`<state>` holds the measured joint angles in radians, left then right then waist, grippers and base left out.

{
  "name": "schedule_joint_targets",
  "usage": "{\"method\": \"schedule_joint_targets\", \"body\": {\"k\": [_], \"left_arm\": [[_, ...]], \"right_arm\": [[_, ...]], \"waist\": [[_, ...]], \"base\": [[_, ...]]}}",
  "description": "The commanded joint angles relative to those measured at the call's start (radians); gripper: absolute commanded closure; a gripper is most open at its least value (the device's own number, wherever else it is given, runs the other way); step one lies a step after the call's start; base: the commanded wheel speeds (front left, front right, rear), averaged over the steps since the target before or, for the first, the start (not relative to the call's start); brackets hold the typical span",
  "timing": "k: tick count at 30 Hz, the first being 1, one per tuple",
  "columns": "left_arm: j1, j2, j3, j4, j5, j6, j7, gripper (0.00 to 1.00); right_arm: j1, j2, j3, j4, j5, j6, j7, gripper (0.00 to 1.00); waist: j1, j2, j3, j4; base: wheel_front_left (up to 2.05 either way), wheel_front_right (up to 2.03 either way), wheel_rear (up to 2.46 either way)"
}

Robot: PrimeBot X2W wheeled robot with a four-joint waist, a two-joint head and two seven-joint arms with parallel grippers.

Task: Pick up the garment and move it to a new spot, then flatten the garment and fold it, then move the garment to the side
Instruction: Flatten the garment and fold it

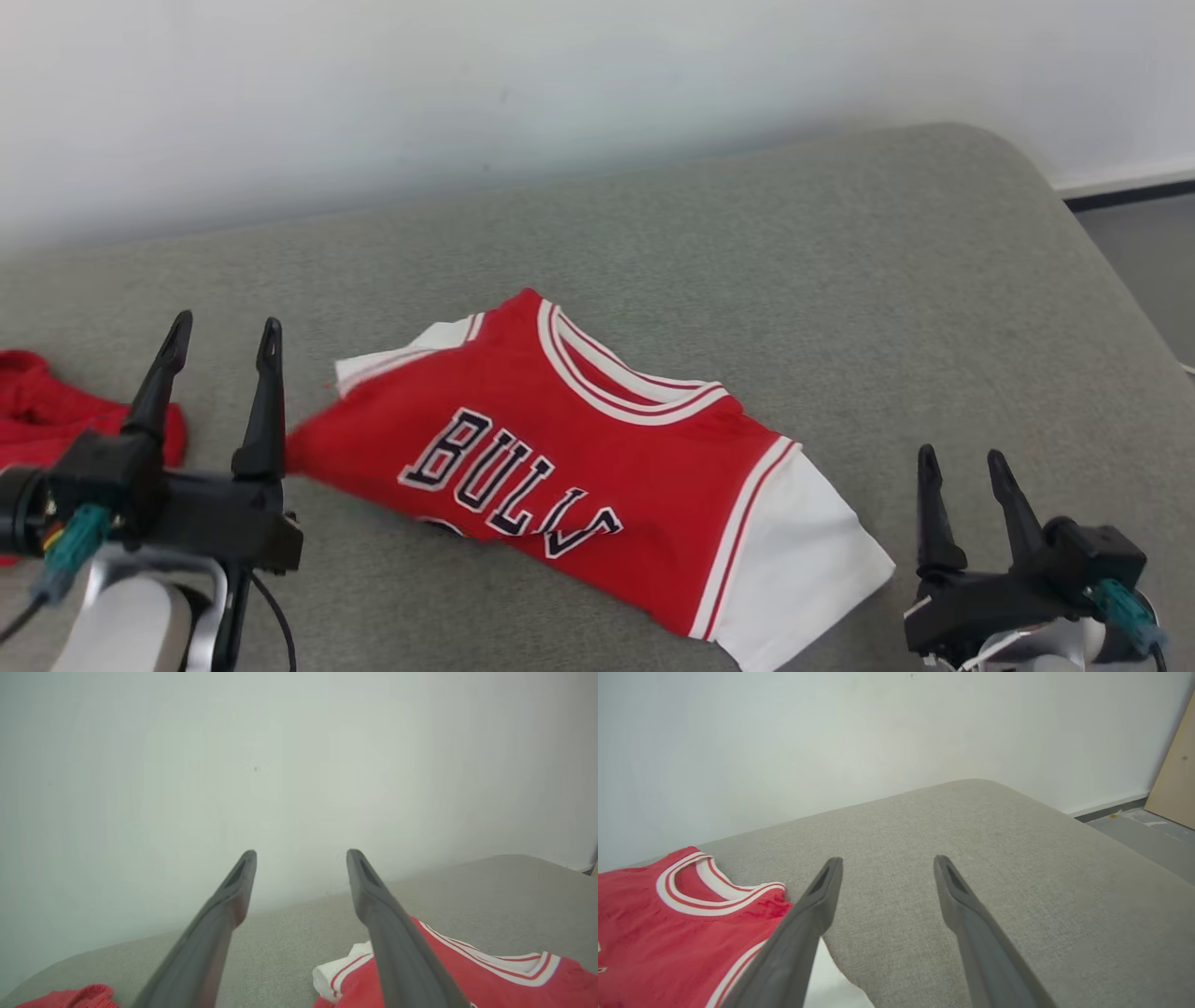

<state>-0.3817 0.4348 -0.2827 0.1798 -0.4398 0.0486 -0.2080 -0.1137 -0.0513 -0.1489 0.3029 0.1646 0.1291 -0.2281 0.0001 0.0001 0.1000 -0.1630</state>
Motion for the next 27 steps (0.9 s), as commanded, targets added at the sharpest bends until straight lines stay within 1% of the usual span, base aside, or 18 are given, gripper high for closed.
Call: {"method": "schedule_joint_targets", "body": {"k": [1,7,9,10,13,17,21,24,27], "left_arm": [[0.029,-0.006,0.007,-0.016,-0.003,0.01,-0.014,0.0],[0.144,-0.032,0.037,-0.114,0.043,0.077,-0.053,0.0],[0.184,-0.051,0.049,-0.136,0.052,0.095,-0.056,0.0],[0.222,-0.064,0.066,-0.154,0.065,0.113,-0.058,0.0],[0.284,-0.098,0.089,-0.181,0.081,0.129,-0.057,0.0],[0.337,-0.132,0.111,-0.18,0.106,0.124,-0.057,0.0],[0.356,-0.153,0.129,-0.172,0.125,0.104,-0.058,0.0],[0.348,-0.146,0.117,-0.136,0.135,0.086,-0.058,0.0],[0.322,-0.14,0.102,-0.102,0.151,0.078,-0.053,0.0]], "right_arm": [[-0.013,0.002,0.006,-0.006,-0.009,0.003,0.006,0.0],[-0.058,-0.005,0.038,-0.003,-0.028,0.003,0.063,0.0],[-0.069,-0.008,0.046,0.004,-0.031,0.003,0.078,0.0],[-0.077,-0.012,0.047,0.011,-0.033,0.003,0.086,0.0],[-0.079,-0.014,0.048,0.021,-0.034,0.003,0.095,0.0],[-0.076,-0.023,0.054,0.04,-0.035,0.003,0.116,0.0],[-0.098,-0.04,0.076,0.056,-0.033,0.003,0.141,0.0],[-0.133,-0.059,0.111,0.073,-0.035,0.003,0.173,0.0],[-0.19,-0.089,0.161,0.105,-0.035,0.003,0.218,0.0]], "waist": [[-0.0001,-0.0001,-0.023,0.041],[-0.0001,-0.0001,-0.033,0.105],[-0.0001,-0.0001,-0.036,0.125],[-0.0001,-0.0001,-0.04,0.143],[-0.0001,-0.0001,-0.043,0.166],[-0.0001,-0.0001,-0.048,0.189],[-0.0001,-0.0001,-0.05,0.204],[-0.0001,-0.0001,-0.046,0.209],[-0.0001,-0.0001,-0.035,0.212]], "base": [[0.0,0.0,0.0],[0.0,0.0,0.0],[0.0,0.0,0.0],[0.0,0.0,0.0],[0.0,0.0,0.0],[0.0,0.0,0.0],[0.0,0.0,0.0],[0.0,0.0,0.0],[0.0,0.0,0.0]]}}
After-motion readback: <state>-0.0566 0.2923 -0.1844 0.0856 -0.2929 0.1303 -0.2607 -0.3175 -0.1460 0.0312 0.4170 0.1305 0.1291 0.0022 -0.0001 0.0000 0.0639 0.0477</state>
